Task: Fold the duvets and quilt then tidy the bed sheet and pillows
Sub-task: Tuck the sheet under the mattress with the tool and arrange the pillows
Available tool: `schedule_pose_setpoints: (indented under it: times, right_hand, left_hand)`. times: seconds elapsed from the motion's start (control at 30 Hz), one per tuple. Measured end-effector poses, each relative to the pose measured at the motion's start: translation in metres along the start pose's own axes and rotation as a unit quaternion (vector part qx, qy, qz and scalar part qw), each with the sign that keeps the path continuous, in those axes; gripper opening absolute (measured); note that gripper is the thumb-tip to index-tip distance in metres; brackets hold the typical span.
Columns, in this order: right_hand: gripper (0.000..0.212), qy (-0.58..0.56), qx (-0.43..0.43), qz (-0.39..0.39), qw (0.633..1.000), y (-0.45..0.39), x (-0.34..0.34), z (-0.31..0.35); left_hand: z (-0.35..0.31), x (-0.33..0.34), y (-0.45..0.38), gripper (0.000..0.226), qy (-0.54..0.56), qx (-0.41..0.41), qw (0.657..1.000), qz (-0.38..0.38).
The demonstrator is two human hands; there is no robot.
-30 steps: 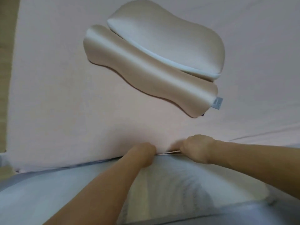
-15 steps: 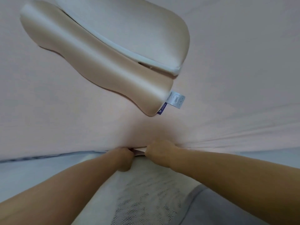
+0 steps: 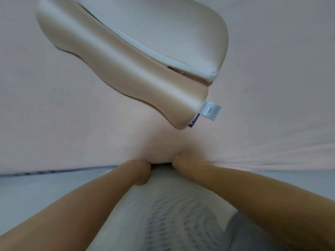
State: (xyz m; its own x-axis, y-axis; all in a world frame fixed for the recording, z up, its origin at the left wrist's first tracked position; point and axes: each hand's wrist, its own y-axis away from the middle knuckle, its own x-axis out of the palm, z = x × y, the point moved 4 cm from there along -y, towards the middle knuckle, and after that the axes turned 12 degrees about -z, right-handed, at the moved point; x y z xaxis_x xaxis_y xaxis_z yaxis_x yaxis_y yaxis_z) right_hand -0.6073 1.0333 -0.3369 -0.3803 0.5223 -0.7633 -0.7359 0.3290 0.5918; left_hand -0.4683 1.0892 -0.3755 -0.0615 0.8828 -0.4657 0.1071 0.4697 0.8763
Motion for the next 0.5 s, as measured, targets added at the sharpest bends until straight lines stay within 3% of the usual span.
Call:
schedule_pose_setpoints:
  times: [0.1, 0.3, 0.5]
  right_hand:
    - [0.03, 0.022, -0.006, 0.042, 0.999, -0.007, 0.003, 0.008]
    - [0.028, 0.022, -0.078, -0.018, 0.997, -0.006, -0.029, 0.04]
    - [0.034, 0.025, -0.03, -0.009, 0.999, -0.058, -0.011, 0.071]
  left_hand:
    - [0.006, -0.003, -0.001, 0.037, 0.002, -0.019, 1.0, 0.002]
    - [0.023, -0.017, 0.028, 0.036, -0.037, -0.066, 0.997, 0.009]
    - [0.059, -0.023, 0.045, 0.037, -0.056, -0.092, 0.994, -0.004]
